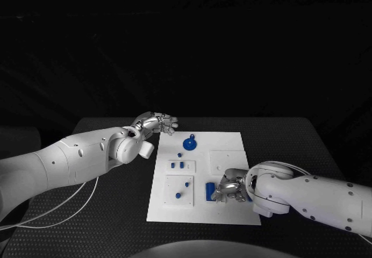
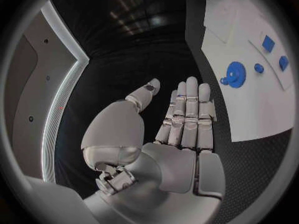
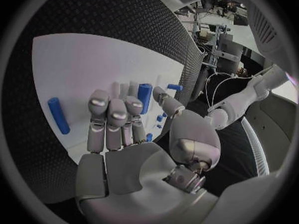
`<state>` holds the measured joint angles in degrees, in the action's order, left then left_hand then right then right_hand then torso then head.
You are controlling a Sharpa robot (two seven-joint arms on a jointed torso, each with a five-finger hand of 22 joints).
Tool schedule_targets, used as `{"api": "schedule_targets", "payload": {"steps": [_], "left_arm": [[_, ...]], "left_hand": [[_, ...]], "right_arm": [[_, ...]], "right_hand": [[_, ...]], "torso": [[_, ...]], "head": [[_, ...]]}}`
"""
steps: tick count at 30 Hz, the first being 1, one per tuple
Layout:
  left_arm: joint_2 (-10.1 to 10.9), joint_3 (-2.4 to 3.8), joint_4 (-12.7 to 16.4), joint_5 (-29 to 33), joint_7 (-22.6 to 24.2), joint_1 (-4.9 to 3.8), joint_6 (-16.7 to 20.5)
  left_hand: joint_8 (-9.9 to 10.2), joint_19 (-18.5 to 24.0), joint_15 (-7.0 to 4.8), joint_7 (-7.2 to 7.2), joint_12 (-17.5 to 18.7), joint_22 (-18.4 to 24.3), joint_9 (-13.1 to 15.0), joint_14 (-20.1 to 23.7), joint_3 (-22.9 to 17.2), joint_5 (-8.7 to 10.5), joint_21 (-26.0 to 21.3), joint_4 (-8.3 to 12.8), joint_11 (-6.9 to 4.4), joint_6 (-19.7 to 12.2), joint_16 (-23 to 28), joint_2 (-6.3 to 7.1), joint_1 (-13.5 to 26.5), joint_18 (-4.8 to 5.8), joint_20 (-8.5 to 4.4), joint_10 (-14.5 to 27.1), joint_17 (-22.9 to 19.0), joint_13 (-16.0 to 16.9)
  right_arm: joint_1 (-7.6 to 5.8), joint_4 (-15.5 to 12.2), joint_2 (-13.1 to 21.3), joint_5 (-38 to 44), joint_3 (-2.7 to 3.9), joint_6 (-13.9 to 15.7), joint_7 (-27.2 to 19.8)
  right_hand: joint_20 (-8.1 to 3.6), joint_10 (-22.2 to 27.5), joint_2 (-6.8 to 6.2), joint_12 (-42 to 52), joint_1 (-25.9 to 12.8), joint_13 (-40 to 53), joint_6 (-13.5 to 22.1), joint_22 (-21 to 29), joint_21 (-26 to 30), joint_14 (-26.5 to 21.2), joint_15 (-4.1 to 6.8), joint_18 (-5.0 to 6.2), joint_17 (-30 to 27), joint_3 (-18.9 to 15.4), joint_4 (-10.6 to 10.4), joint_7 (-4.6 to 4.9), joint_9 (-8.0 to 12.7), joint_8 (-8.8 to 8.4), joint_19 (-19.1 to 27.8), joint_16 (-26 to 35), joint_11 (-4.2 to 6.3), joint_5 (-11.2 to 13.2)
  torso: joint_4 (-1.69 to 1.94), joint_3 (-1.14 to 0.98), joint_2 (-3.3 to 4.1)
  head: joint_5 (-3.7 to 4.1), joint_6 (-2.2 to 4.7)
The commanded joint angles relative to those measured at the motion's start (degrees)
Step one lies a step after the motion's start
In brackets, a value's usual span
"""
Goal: Assemble the parts on the task board
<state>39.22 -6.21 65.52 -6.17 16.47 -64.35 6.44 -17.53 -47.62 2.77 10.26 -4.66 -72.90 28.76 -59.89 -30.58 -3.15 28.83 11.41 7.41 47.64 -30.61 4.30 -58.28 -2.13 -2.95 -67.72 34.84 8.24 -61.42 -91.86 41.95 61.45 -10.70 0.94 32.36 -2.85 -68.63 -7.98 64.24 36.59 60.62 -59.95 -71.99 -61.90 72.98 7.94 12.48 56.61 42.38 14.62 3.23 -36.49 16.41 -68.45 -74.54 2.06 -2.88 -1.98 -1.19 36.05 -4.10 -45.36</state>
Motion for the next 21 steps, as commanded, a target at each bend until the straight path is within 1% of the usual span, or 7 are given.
{"api": "schedule_targets", "payload": {"steps": [1,7,10,12,16,18,21], "left_arm": [[-0.08,0.04,0.06,0.27,0.25,-0.01,-0.88],[-0.05,0.04,-0.01,0.27,0.25,-0.01,-0.86],[-0.03,0.04,-0.03,0.27,0.26,-0.01,-0.87],[-0.02,0.04,-0.03,0.27,0.28,-0.01,-0.87],[-0.12,0.04,-0.05,0.27,0.31,-0.01,-0.95],[-0.13,0.03,-0.05,0.27,0.30,-0.01,-1.05],[-0.14,0.03,-0.10,0.27,0.28,-0.01,-0.98]], "left_hand": [[0.07,-0.41,0.12,-0.03,-0.32,-0.07,0.07,-0.44,-0.14,0.01,-0.31,-0.37,-0.08,-0.41,0.34,-0.11,0.55,-0.94,0.14,0.31,0.11,-0.07],[0.07,-0.42,0.12,-0.03,-0.32,-0.09,0.08,-0.44,-0.14,0.02,-0.33,-0.40,-0.08,-0.42,0.37,-0.11,0.56,-0.94,0.14,0.32,0.14,-0.08],[0.07,-0.41,0.12,-0.03,-0.32,-0.10,0.08,-0.44,-0.14,0.02,-0.34,-0.41,-0.08,-0.43,0.38,-0.10,0.57,-0.93,0.14,0.33,0.16,-0.08],[0.07,-0.41,0.12,-0.03,-0.32,-0.10,0.08,-0.44,-0.14,0.02,-0.35,-0.41,-0.08,-0.43,0.39,-0.09,0.57,-0.93,0.14,0.33,0.16,-0.08],[0.07,-0.41,0.12,-0.02,-0.32,-0.12,0.08,-0.44,-0.12,0.02,-0.36,-0.42,-0.07,-0.44,0.41,-0.05,0.59,-0.93,0.14,0.33,0.19,-0.09],[0.08,-0.41,0.12,-0.02,-0.32,-0.12,0.08,-0.44,-0.12,0.03,-0.37,-0.43,-0.07,-0.44,0.42,-0.03,0.59,-0.93,0.15,0.34,0.19,-0.09],[0.08,-0.41,0.12,-0.02,-0.32,-0.13,0.08,-0.44,-0.11,0.03,-0.38,-0.43,-0.07,-0.44,0.44,-0.01,0.60,-0.93,0.15,0.34,0.21,-0.09]], "right_arm": [[0.02,-0.48,0.69,0.17,0.01,0.39,-0.87],[-0.24,-2.77,4.00,-1.93,0.15,2.23,-3.76],[-1.49,-3.74,5.92,-2.22,0.52,2.62,-5.15],[-2.29,-4.11,7.18,-2.22,0.78,2.54,-5.35],[-4.41,-3.86,10.24,-0.65,0.95,1.15,-4.90],[-4.98,-3.79,11.72,0.76,0.94,0.10,-4.44],[-5.19,-4.10,13.39,4.19,0.93,-0.65,-3.56]], "right_hand": [[0.32,-0.48,-1.52,-0.36,-0.17,0.06,-1.39,0.19,-0.23,0.52,0.12,2.52,0.09,-0.98,-0.14,0.91,-0.07,-0.30,-0.05,0.38,0.16,0.06],[0.06,-0.50,-3.37,-0.61,0.66,0.09,-1.22,0.60,0.09,0.64,0.21,2.52,0.30,-1.06,-1.86,0.89,-0.10,-0.52,-0.17,0.73,0.19,0.07],[-0.06,-0.47,-4.11,-0.72,1.63,0.13,-0.80,0.75,0.19,0.68,0.13,2.52,0.41,-0.87,-2.41,1.03,-0.22,-0.69,-0.22,0.91,0.07,0.07],[-0.14,-0.54,-4.62,-0.71,2.38,0.17,0.37,0.83,0.22,0.72,-0.06,2.52,0.50,-0.79,-2.61,1.34,-0.15,-1.27,-0.27,1.00,-0.22,0.06],[-0.21,-0.63,-4.75,-0.66,3.99,0.25,0.64,0.89,0.21,0.80,-0.28,2.52,0.65,-0.63,-2.59,1.52,-0.40,-1.29,-0.29,1.10,-0.41,0.06],[-0.26,-0.73,-4.36,-0.60,5.18,0.30,0.66,0.88,0.14,0.85,-0.32,2.52,0.74,-0.58,-2.16,1.55,-0.54,-1.23,-0.32,1.12,-0.44,0.05],[-0.25,-0.85,-3.78,-0.53,6.56,0.38,0.57,0.86,0.05,0.92,-0.35,2.52,0.90,-0.89,-1.55,1.55,-0.77,-1.11,-0.33,1.14,-0.46,0.06]], "torso": [[0.00,-0.02,0.00],[-0.08,-0.04,-0.03],[-0.14,-0.07,-0.04],[-0.17,-0.10,-0.03],[-0.12,-0.08,-0.03],[-0.10,-0.07,-0.05],[-0.12,-0.08,-0.02]], "head": [[0.06,0.11],[0.13,0.43],[0.34,0.70],[0.55,0.85],[1.14,1.18],[1.39,1.29],[1.81,1.58]]}}
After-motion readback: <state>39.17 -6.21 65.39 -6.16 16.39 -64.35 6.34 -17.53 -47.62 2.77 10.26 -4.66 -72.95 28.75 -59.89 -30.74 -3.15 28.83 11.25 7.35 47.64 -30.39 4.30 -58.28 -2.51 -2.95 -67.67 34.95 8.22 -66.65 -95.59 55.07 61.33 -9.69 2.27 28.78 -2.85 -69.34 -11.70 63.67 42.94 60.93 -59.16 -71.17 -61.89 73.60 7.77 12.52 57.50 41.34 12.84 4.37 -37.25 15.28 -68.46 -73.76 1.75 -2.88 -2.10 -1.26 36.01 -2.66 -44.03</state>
